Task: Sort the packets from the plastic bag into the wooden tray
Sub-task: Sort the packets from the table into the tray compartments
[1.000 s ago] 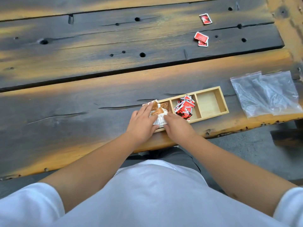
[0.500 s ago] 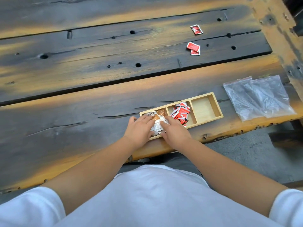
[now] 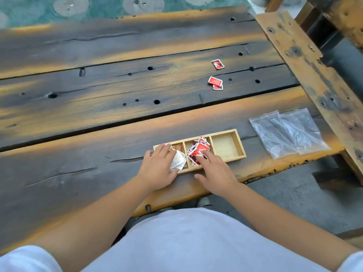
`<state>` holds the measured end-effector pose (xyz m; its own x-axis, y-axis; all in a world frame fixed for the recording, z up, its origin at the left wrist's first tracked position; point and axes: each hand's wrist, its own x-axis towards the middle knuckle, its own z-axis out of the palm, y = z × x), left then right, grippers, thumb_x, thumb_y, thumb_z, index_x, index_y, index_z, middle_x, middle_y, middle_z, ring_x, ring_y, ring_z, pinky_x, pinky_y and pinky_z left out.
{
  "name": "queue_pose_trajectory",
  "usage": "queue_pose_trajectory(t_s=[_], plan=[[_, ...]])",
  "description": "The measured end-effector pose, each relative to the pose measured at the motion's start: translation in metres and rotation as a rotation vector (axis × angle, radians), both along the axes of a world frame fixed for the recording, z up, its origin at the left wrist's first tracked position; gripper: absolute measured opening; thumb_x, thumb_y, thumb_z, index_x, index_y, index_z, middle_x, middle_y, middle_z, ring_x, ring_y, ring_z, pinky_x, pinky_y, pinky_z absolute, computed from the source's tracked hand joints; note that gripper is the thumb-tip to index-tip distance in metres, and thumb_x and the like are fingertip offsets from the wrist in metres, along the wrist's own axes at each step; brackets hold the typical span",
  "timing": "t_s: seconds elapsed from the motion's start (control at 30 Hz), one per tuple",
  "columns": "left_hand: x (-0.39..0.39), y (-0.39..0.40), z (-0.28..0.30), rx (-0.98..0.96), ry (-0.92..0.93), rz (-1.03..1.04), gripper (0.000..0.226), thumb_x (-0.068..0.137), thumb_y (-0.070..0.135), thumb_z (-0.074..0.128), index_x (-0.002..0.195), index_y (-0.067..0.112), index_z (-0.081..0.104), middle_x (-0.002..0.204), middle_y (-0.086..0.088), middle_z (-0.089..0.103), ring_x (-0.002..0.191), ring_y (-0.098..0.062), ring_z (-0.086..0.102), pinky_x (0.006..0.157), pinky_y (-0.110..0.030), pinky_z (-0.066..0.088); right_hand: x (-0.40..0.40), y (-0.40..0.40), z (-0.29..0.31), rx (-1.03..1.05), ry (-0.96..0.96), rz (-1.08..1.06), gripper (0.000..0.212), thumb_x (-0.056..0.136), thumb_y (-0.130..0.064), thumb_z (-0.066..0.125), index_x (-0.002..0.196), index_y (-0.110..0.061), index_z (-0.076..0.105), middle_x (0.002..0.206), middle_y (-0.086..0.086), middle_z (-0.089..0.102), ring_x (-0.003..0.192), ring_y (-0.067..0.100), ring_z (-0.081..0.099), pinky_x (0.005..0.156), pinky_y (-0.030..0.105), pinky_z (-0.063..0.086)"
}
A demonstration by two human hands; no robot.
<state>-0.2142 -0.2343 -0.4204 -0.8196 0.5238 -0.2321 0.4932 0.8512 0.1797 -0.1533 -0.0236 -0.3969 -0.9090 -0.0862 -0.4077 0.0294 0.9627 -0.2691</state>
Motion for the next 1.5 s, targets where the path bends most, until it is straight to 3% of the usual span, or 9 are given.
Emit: queue_pose_trajectory(t_s=[0.13, 0.23, 0.43, 0.57, 0.9, 1.13, 1.3, 1.4, 1.5], plan=[[-0.007, 0.036, 0.028, 0.057, -0.011, -0.021, 0.085, 0.082, 0.071, 0.037, 0.153, 0.03, 0.012, 0.164, -0.003, 0.002, 0.151, -0.023, -0.004, 0.118, -0.052, 0.011, -0.008, 0.008, 0.015, 0.044, 0.016, -0.057, 0.083, 0.086, -0.068, 0.045, 0.154, -0.032, 0.015, 0.166, 0.002, 0.002, 0.151, 0.029, 0.006, 0.12, 0.047, 0.019], [-0.019, 0.059, 0.046, 0.076, 0.005, -0.052, 0.095, 0.076, 0.077, 0.036, 0.153, 0.034, 0.001, 0.164, -0.003, -0.011, 0.15, -0.024, -0.012, 0.118, -0.057, 0.008, -0.014, 0.016, 0.028, 0.072, 0.034, -0.14, 0.086, 0.083, -0.071, 0.04, 0.155, -0.037, 0.005, 0.166, -0.002, -0.009, 0.151, 0.03, -0.008, 0.12, 0.05, 0.012], [-0.05, 0.085, 0.048, -0.029, 0.09, -0.075, 0.097, 0.08, 0.077, 0.037, 0.153, 0.031, -0.005, 0.164, -0.006, -0.012, 0.15, -0.028, -0.01, 0.117, -0.057, 0.009, -0.028, 0.052, 0.044, 0.082, 0.054, -0.24, 0.092, 0.082, -0.077, 0.038, 0.155, -0.037, 0.0, 0.164, 0.0, -0.019, 0.15, 0.028, -0.017, 0.119, 0.051, 0.007], [-0.064, 0.104, 0.044, -0.041, 0.024, -0.026, 0.098, 0.078, 0.079, 0.037, 0.153, 0.032, -0.004, 0.163, -0.004, -0.013, 0.15, -0.027, -0.013, 0.116, -0.059, 0.007, -0.041, 0.082, 0.043, 0.126, 0.04, -0.259, 0.092, 0.081, -0.081, 0.033, 0.154, -0.037, -0.003, 0.163, 0.0, -0.022, 0.15, 0.029, -0.019, 0.12, 0.053, 0.005], [-0.132, 0.187, 0.031, -0.08, -0.052, 0.083, 0.093, 0.083, 0.066, 0.05, 0.154, 0.031, 0.002, 0.164, -0.006, -0.006, 0.15, -0.028, -0.005, 0.118, -0.053, 0.01, -0.116, 0.175, 0.021, 0.076, 0.003, -0.143, 0.088, 0.085, -0.071, 0.041, 0.156, -0.035, 0.003, 0.164, 0.002, -0.018, 0.151, 0.026, -0.016, 0.12, 0.051, 0.006], [-0.22, 0.259, -0.006, -0.101, -0.151, 0.146, 0.086, 0.088, 0.056, 0.052, 0.154, 0.031, 0.003, 0.164, -0.006, -0.006, 0.15, -0.029, -0.002, 0.117, -0.054, 0.016, -0.25, 0.246, -0.018, 0.04, -0.053, -0.005, 0.086, 0.088, -0.064, 0.047, 0.156, -0.033, 0.004, 0.165, 0.003, -0.015, 0.152, 0.026, -0.009, 0.121, 0.046, 0.012], [-0.275, 0.296, -0.051, -0.043, -0.155, 0.127, 0.086, 0.089, 0.054, 0.054, 0.154, 0.027, 0.004, 0.164, -0.009, -0.001, 0.15, -0.031, 0.0, 0.118, -0.05, 0.021, -0.345, 0.272, -0.053, -0.015, -0.117, 0.016, 0.08, 0.092, -0.055, 0.049, 0.156, -0.03, 0.008, 0.165, 0.004, -0.012, 0.152, 0.027, -0.004, 0.119, 0.05, 0.019], [-0.293, 0.306, -0.079, -0.042, -0.116, 0.129, 0.078, 0.092, 0.057, 0.043, 0.154, 0.028, 0.006, 0.164, -0.006, 0.002, 0.15, -0.029, 0.001, 0.118, -0.051, 0.018, -0.397, 0.279, -0.075, -0.089, -0.1, -0.01, 0.066, 0.097, -0.049, 0.044, 0.154, -0.023, 0.021, 0.166, 0.007, 0.0, 0.15, 0.032, 0.007, 0.118, 0.051, 0.022], [-0.295, 0.308, -0.102, -0.033, -0.036, 0.104, 0.069, 0.093, 0.056, 0.035, 0.153, 0.027, 0.019, 0.163, -0.008, 0.014, 0.149, -0.03, 0.01, 0.116, -0.052, 0.017, -0.447, 0.282, -0.092, -0.193, -0.018, -0.095, 0.054, 0.099, -0.038, 0.047, 0.145, -0.01, 0.038, 0.157, 0.016, 0.026, 0.142, 0.037, 0.029, 0.113, 0.043, 0.029]])
